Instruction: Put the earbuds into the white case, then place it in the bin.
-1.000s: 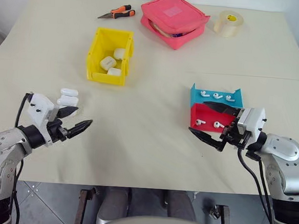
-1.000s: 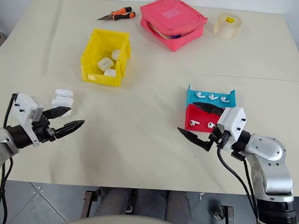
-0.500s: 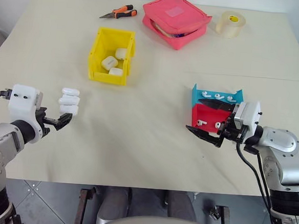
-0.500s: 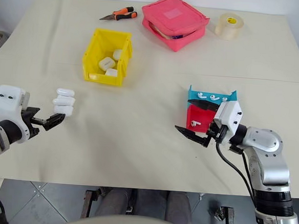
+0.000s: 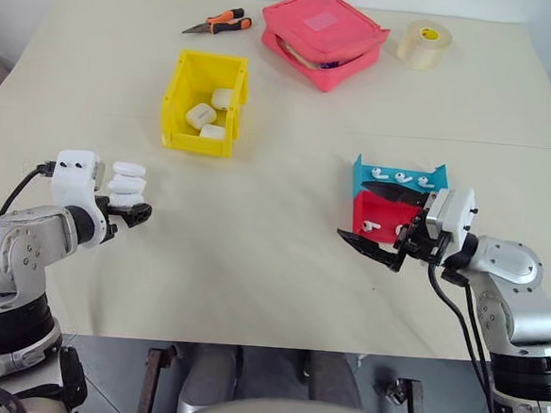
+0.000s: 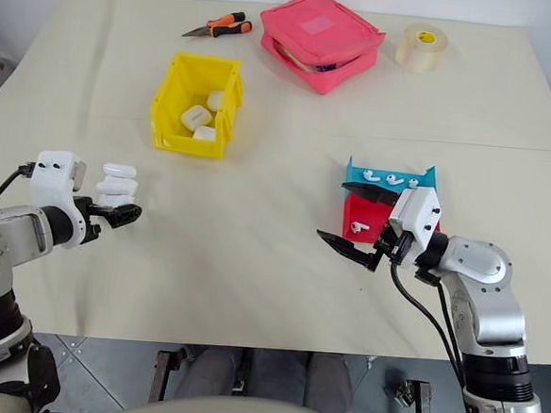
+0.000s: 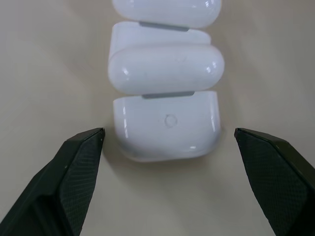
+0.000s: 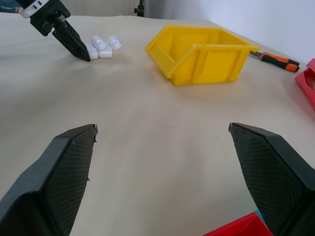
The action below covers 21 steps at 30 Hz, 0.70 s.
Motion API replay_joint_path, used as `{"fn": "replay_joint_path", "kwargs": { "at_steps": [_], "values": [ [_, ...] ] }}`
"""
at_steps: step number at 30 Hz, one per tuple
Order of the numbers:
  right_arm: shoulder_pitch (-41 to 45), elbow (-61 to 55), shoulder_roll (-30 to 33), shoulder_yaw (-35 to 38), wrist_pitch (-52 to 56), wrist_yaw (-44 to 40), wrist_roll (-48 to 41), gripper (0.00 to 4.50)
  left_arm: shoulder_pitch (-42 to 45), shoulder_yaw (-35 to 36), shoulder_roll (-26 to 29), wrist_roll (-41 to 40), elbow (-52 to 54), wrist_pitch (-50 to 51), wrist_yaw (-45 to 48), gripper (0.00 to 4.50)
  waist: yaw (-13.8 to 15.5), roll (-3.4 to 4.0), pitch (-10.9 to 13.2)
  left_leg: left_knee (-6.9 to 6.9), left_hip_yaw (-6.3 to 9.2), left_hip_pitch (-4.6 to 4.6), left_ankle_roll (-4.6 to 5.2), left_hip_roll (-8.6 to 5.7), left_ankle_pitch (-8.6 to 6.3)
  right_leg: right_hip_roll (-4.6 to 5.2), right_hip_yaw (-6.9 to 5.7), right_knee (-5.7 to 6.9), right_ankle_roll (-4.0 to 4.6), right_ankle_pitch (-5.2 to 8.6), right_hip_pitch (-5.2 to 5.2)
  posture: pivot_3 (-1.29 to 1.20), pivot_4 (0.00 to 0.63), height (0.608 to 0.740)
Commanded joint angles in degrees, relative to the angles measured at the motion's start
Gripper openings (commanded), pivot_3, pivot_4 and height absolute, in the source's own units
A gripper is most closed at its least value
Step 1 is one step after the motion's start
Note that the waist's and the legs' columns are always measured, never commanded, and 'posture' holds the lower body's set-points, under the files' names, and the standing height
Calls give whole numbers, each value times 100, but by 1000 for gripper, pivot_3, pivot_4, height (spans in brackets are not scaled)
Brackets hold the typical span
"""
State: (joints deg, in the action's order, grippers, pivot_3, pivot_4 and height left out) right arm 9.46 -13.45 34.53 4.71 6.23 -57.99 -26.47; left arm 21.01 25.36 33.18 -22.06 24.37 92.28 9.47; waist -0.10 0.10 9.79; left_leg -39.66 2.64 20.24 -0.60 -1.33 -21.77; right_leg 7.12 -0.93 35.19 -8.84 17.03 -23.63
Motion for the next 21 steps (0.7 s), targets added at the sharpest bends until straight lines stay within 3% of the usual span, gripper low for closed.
{"fn": "replay_joint_path", "kwargs": {
  "at_steps": [1, 7, 10, 14, 21],
  "values": [
    [-49, -262, -57, 53, -115, 93, -46, 4500, 75, -91, -36, 157, -102, -106, -31, 4484, 1, 0, 0, 0, 0, 0, -1, 0, 1, 0, 0, 0, 0, 0, 0, 0, 150, 740],
    [-102, -295, -109, 70, -172, 189, -5, 4500, 105, -112, -58, 285, -168, -60, -14, 4484, 3, 0, 0, -4, 0, -1, -2, 1, 1, 0, 0, 6, 0, 0, 0, 0, 150, 740],
    [-127, -298, -116, 56, -200, 209, 11, 4500, 101, -156, -70, 317, -188, -43, 7, 3911, 2, 0, 0, -4, 0, -1, -2, 1, 1, 0, 0, 7, 0, 0, 0, 0, 150, 740],
    [-139, -303, -130, 50, -232, 250, 18, 4500, 128, -210, -93, 338, -188, 18, 40, 2799, 8, 1, 0, -5, 0, -1, -2, -1, 1, 1, 1, 8, 0, 0, 0, 0, 150, 740],
    [-115, -251, -138, 41, -271, 259, 37, 4500, -115, 189, -178, 129, 34, -515, 419, 2790, 6, 1, 0, -5, 0, -1, -2, -1, 1, 2, 1, 10, 0, 0, 0, 0, 150, 740]
  ]
}}
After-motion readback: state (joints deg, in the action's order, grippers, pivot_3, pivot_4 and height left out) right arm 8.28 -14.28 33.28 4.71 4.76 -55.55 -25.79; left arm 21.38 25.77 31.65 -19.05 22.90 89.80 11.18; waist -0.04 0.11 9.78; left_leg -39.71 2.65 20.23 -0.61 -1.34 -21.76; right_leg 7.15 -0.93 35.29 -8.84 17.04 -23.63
